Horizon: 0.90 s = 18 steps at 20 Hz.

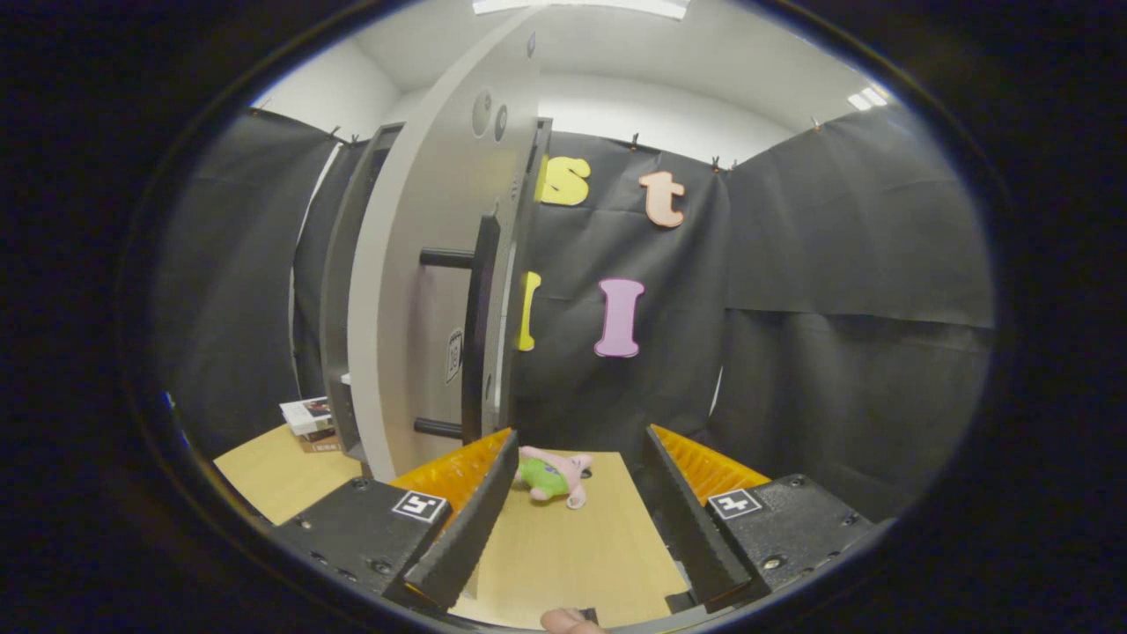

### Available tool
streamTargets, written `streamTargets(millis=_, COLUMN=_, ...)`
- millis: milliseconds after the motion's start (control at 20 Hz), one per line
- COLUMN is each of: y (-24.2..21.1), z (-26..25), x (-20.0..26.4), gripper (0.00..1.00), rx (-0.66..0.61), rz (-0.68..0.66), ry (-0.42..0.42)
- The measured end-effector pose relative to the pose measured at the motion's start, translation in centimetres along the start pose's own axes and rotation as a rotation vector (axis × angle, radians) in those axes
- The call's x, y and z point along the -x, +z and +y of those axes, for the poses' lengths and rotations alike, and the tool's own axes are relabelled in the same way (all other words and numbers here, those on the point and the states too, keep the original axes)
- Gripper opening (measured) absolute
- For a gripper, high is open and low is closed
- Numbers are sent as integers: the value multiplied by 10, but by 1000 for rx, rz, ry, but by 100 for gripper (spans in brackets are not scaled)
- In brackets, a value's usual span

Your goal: Open the shoe cabinet door, grab the shoes and put them into the shoe cabinet, then close the shoe cabinet door.

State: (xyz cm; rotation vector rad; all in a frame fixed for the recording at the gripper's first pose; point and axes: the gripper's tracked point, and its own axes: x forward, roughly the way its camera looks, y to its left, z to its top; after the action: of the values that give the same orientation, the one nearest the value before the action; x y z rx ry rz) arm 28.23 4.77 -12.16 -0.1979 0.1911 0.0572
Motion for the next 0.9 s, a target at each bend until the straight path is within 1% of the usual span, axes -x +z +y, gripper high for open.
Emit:
streamTargets(millis=200, y=-1, z=35, x=1, gripper=93, rx=-37, rz=-4, ry=94)
streamTargets(millis=350, y=0, z=52, x=-2, gripper=93, rx=-61, rz=-9, ry=132)
streamTargets(millis=450, y=3, z=72, x=-3, gripper=93, rx=-71, rz=-24, ry=150)
streamTargets(millis=650, y=2, z=126, x=-6, gripper=93, rx=-98, rz=-50, ry=189)
streamTargets(millis=750, y=-2, z=154, x=-13, gripper=93, rx=-108, rz=-39, ry=220)
streamTargets(millis=850, y=-7, z=189, x=-18, gripper=93, rx=-98, rz=-17, ry=280)
streamTargets(millis=900, y=-13, z=212, x=-19, gripper=93, rx=-98, rz=-2, ry=329)
